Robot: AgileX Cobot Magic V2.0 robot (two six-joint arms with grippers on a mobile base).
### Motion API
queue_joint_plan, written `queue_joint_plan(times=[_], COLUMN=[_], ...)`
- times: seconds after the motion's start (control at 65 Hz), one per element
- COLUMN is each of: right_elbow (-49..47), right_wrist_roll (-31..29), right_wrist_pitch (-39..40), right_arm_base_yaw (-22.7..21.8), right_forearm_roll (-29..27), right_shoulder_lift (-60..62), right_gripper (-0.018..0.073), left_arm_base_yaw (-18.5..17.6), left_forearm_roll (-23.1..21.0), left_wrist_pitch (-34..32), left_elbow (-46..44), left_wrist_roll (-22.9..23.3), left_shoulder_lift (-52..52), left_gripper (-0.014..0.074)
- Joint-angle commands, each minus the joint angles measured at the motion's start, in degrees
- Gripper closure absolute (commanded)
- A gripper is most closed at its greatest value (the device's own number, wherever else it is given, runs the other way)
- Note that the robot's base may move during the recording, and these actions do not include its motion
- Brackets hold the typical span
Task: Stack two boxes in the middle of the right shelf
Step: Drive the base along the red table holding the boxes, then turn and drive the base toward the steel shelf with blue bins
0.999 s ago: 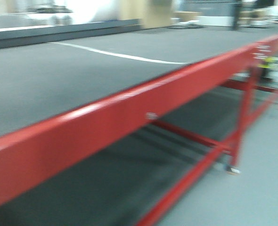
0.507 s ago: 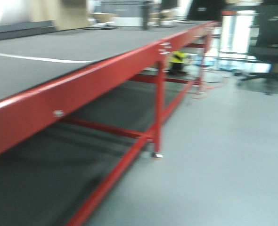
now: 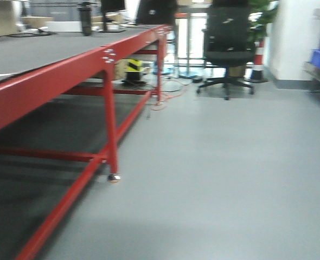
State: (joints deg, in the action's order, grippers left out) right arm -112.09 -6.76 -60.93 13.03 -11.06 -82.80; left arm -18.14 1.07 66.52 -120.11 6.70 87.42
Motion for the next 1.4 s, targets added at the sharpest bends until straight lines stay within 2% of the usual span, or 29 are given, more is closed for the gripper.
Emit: queue_joint_plan(times=[0.0, 1.384], right_elbow=[-0.6, -0.6], right_wrist_roll=[-0.8, -0.8], right_wrist_pitch=[3.1, 3.1], right_arm_base_yaw=[-0.3, -0.3], right_forearm_roll=[1.2, 1.2], right_shoulder_lift=[0.6, 0.6], right_gripper=[0.0713, 0.0713], left_arm_base_yaw=[0.1, 0.1], left_forearm_roll=[-0.5, -0.5], left_wrist_pitch=[-3.0, -3.0], left_elbow=[-0.7, -0.7], left_wrist_roll=[0.0, 0.0], left_shoulder_lift=[-0.8, -0.8], left_gripper=[0.0708, 0.0708])
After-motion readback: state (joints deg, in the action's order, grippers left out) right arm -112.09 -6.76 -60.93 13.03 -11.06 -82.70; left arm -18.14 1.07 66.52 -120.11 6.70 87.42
